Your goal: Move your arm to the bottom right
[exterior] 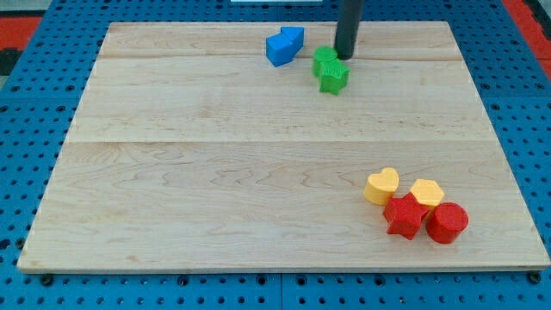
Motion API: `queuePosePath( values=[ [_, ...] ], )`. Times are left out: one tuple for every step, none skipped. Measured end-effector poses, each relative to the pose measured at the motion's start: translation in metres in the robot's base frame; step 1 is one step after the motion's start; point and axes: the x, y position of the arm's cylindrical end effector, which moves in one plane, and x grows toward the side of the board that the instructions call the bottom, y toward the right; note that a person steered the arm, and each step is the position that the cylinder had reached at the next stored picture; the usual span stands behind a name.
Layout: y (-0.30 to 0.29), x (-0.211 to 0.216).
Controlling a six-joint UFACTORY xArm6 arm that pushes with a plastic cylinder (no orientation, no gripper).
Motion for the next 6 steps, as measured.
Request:
queuePosePath(
  values=[
    [0.043, 0.003],
    [0.107, 0.086],
    [0.156, 0.195],
    [0.204, 0.253],
    [0.185, 0.293],
    [0.134, 0.298]
  ],
)
